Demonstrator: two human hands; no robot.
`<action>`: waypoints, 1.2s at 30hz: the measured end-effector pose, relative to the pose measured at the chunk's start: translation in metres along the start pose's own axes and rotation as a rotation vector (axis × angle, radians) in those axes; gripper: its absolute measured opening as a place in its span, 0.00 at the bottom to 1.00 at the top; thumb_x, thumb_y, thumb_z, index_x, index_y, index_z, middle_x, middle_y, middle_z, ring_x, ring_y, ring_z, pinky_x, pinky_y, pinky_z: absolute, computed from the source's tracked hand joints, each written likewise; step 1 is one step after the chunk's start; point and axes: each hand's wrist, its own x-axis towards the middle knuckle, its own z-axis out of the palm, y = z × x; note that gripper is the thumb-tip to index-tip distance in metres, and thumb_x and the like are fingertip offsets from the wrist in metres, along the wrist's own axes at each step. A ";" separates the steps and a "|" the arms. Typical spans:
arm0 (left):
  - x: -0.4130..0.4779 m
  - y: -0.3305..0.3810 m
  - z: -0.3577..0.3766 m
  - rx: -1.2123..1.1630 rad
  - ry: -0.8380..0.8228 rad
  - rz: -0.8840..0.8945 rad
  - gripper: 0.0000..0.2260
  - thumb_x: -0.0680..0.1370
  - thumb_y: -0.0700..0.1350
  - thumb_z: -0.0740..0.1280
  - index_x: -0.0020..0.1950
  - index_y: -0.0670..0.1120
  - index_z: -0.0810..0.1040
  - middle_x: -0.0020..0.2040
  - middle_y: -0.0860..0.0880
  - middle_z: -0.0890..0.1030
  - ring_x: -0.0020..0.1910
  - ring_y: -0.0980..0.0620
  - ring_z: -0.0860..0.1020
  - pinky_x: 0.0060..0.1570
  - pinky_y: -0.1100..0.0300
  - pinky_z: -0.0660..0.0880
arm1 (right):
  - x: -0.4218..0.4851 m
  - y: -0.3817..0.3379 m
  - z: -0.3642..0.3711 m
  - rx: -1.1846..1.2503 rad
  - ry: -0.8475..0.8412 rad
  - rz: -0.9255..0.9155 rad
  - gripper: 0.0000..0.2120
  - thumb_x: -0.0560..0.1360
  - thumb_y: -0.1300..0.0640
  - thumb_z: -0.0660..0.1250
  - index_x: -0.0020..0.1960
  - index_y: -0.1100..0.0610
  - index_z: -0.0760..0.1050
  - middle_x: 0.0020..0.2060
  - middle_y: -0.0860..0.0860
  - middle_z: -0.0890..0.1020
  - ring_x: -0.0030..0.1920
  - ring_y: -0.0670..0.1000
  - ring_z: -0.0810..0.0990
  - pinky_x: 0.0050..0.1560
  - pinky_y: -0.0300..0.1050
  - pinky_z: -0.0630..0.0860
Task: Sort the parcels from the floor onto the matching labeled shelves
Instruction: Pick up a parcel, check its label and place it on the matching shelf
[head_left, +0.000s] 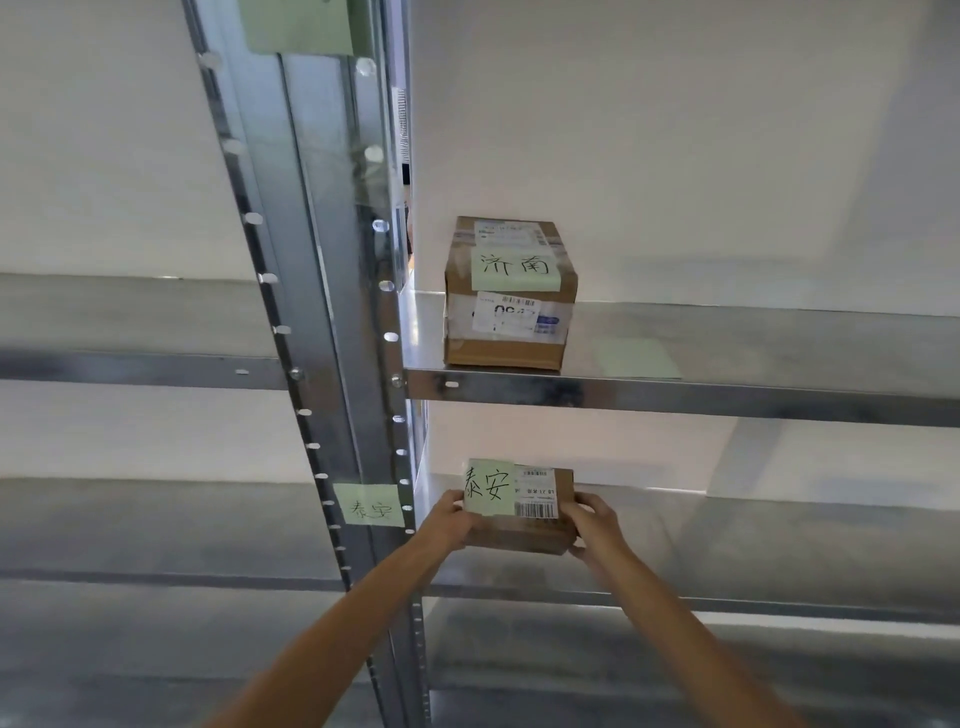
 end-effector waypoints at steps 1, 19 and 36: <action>0.006 -0.001 0.000 0.001 0.000 -0.009 0.24 0.76 0.35 0.64 0.70 0.43 0.64 0.64 0.42 0.75 0.53 0.47 0.72 0.51 0.54 0.72 | 0.007 0.003 0.002 -0.016 -0.001 0.010 0.16 0.73 0.57 0.70 0.60 0.56 0.74 0.52 0.60 0.81 0.47 0.55 0.77 0.42 0.48 0.75; 0.081 -0.023 0.001 0.007 0.124 -0.085 0.17 0.80 0.39 0.60 0.69 0.43 0.69 0.66 0.43 0.75 0.62 0.44 0.72 0.55 0.57 0.71 | 0.078 0.031 0.032 -0.377 -0.058 -0.029 0.17 0.77 0.58 0.65 0.65 0.58 0.70 0.60 0.59 0.78 0.57 0.58 0.79 0.57 0.57 0.78; 0.067 -0.006 0.006 0.047 0.331 0.094 0.18 0.81 0.43 0.57 0.70 0.41 0.63 0.71 0.43 0.67 0.66 0.43 0.70 0.62 0.54 0.73 | 0.057 0.029 0.031 -0.450 0.126 -0.170 0.29 0.76 0.51 0.66 0.73 0.56 0.60 0.67 0.60 0.72 0.64 0.60 0.73 0.63 0.51 0.71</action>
